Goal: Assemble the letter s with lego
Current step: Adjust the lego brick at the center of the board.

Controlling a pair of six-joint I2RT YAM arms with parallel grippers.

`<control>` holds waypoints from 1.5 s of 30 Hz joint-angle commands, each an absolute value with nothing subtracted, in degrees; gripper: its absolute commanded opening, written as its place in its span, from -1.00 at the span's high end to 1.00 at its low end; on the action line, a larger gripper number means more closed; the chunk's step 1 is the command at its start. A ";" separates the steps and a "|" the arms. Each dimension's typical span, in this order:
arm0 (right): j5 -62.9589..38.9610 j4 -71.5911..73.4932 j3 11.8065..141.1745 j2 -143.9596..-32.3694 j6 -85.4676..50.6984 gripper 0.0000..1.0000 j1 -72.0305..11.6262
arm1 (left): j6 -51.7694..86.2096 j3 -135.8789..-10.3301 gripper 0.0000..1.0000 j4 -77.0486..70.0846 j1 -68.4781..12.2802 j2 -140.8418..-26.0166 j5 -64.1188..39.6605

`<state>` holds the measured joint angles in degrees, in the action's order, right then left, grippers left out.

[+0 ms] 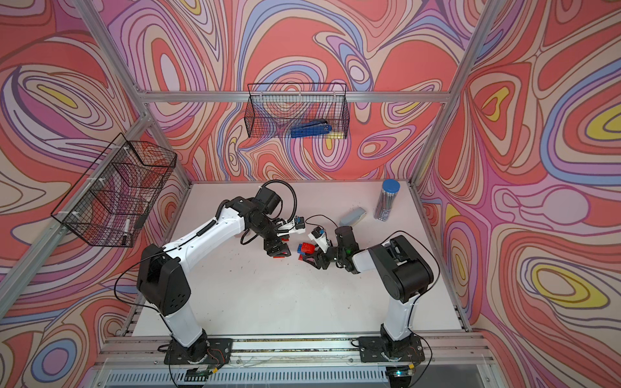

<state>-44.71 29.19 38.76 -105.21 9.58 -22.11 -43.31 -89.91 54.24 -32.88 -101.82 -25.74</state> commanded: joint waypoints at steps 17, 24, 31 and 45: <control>-46.06 29.84 35.72 -99.88 0.94 0.33 -21.97 | -43.56 -90.80 -0.54 55.73 -31.65 -100.60 -27.50; -50.59 12.43 43.81 -103.30 -1.47 0.34 -21.97 | -42.66 -90.71 -0.55 55.50 -30.85 -99.50 -28.73; -55.22 -0.71 52.81 -108.74 -1.47 0.37 -20.30 | -42.45 -89.48 -0.56 54.49 -30.24 -98.36 -29.08; -63.26 -19.99 67.31 -119.26 2.24 0.35 -16.53 | -42.43 -89.82 -0.56 54.76 -29.53 -99.05 -29.35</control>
<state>-60.95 -13.47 65.45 -117.27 0.21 -17.02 -42.15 -89.91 54.19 -30.22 -100.12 -28.14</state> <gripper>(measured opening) 0.355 0.778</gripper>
